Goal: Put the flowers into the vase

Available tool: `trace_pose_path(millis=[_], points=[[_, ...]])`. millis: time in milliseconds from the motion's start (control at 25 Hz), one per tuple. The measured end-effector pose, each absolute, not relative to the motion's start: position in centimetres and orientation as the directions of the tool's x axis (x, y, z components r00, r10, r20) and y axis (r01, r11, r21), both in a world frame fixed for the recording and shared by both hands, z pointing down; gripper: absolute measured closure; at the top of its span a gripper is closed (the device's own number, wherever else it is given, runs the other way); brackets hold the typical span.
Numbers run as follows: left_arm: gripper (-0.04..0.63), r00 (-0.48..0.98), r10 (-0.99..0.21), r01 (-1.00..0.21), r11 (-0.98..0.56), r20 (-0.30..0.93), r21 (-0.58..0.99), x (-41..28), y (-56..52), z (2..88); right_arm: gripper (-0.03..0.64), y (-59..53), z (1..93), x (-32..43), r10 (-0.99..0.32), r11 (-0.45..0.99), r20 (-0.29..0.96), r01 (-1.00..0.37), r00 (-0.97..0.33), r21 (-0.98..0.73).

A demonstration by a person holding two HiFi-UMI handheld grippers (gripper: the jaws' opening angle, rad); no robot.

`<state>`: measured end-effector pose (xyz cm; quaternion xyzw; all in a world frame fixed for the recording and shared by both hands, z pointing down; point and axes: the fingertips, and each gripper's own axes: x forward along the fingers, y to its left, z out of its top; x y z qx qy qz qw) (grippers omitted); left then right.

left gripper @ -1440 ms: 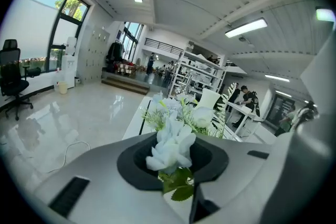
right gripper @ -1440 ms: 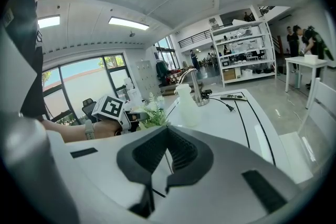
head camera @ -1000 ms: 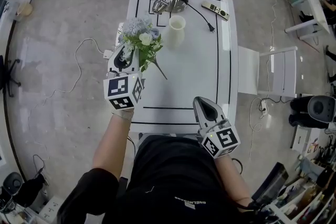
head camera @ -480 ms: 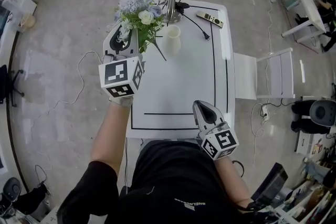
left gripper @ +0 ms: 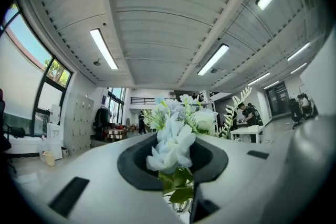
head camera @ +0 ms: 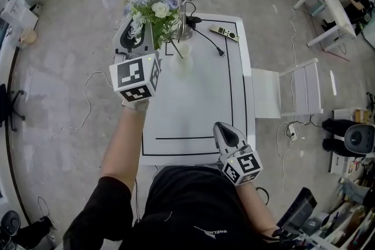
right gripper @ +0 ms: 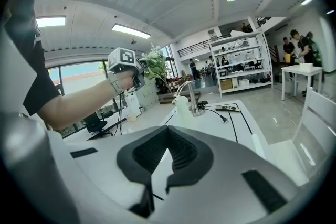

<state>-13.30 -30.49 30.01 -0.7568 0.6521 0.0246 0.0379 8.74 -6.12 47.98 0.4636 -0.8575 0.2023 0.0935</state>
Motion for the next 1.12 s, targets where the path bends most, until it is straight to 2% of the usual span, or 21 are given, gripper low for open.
trace_pose_path(millis=[440, 1120], points=[[0.500, 0.127, -0.986, -0.990, -0.119, -0.110, -0.077, -12.2, -32.9, 29.5, 0.615, -6.6, 47.9, 10.4, -0.779, 0.450, 0.351, -0.853, -0.520, -0.265], [0.499, 0.166, -0.986, -0.979, -0.161, -0.030, -0.124, -10.1, -32.2, 36.0, 0.616, -6.7, 48.4, 9.9, -0.781, 0.436, 0.362, -0.860, -0.508, -0.265]])
